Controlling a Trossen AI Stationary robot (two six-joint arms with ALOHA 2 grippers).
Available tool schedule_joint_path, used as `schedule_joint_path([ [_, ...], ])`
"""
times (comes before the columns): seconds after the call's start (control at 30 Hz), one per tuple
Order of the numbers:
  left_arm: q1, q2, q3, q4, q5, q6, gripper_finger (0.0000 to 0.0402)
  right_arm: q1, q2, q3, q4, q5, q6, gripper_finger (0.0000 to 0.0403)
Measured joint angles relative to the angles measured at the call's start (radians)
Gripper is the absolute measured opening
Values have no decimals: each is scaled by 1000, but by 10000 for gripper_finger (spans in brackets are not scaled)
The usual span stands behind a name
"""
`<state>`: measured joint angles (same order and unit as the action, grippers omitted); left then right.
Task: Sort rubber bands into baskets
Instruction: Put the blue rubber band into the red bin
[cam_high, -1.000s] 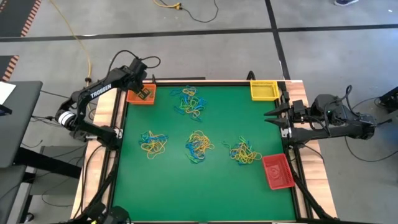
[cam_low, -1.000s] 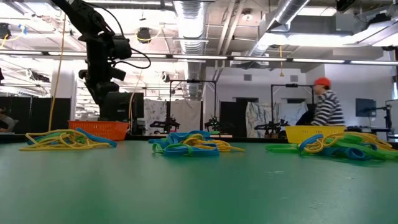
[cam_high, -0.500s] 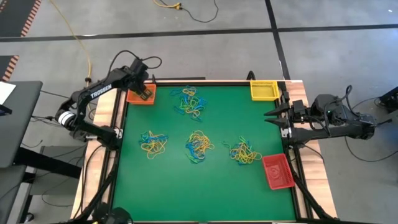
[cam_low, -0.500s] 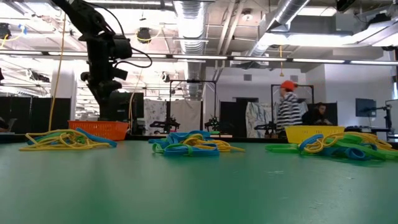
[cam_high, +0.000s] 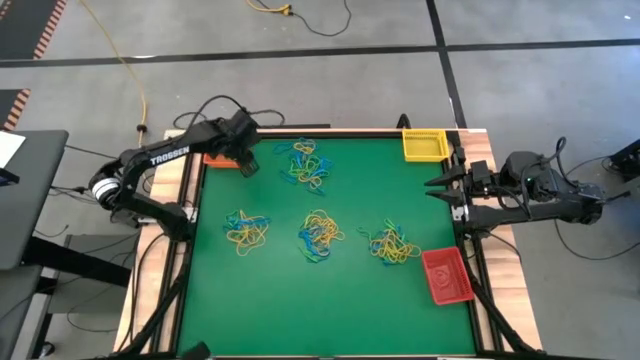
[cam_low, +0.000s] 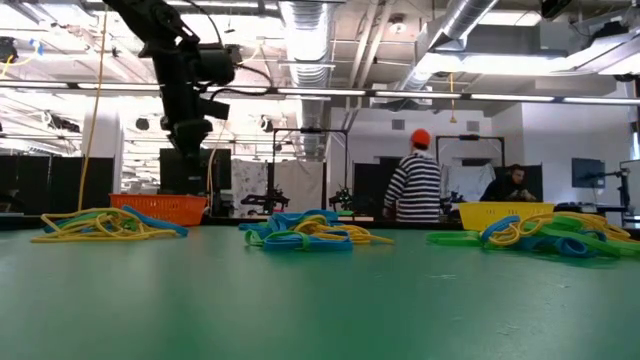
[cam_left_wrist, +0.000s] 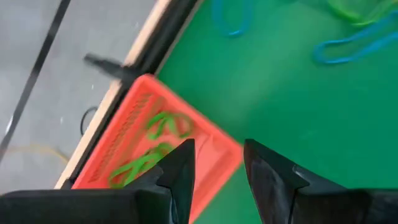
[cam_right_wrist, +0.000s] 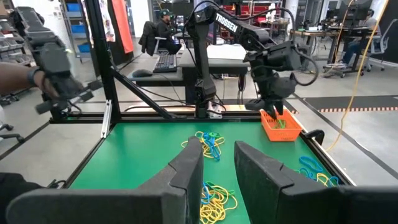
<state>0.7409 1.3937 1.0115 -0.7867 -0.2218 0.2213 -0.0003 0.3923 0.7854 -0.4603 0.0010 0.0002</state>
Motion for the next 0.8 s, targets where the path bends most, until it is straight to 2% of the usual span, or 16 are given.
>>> schedule_joint_path([
  [0.2,-157,0,0,-23,1,-43,128,0,0,0,0,0,0,127],
  [0.5,-410,0,0,-114,60,-123,128,0,0,0,9,0,0,127],
  [0.8,-613,0,0,-120,60,-168,128,0,0,0,152,0,20,127],
])
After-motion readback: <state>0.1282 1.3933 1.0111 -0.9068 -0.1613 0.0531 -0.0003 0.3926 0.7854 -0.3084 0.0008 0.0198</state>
